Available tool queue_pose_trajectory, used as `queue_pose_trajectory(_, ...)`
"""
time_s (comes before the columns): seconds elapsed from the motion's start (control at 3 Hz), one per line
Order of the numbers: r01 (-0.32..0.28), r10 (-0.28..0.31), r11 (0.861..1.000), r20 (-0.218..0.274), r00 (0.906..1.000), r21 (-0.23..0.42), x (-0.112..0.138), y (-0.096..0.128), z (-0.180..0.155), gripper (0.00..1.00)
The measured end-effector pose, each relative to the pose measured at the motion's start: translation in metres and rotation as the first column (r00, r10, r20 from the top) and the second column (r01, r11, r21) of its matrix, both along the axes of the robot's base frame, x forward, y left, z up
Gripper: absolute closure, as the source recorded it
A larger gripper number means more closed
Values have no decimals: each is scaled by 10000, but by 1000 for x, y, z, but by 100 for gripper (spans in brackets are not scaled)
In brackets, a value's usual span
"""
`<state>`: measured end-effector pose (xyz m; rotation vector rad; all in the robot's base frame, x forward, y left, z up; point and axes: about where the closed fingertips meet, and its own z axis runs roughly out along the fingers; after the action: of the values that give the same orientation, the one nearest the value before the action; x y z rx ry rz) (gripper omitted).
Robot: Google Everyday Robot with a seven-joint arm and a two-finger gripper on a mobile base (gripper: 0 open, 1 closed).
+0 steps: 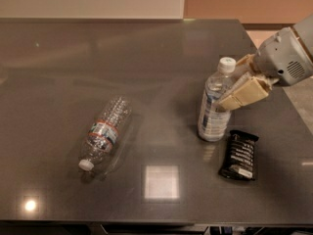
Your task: Move blue plastic bottle near rxbar chocolate
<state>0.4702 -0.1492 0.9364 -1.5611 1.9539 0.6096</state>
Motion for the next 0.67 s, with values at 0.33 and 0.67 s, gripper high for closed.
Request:
queue_pose_trajectory(0.33, -18, 18, 10000, 23, 10000, -4, 0, 2, 1, 12)
queue_pose_trajectory(0.67, -36, 36, 10000, 44, 10000, -8, 0, 3, 1, 0)
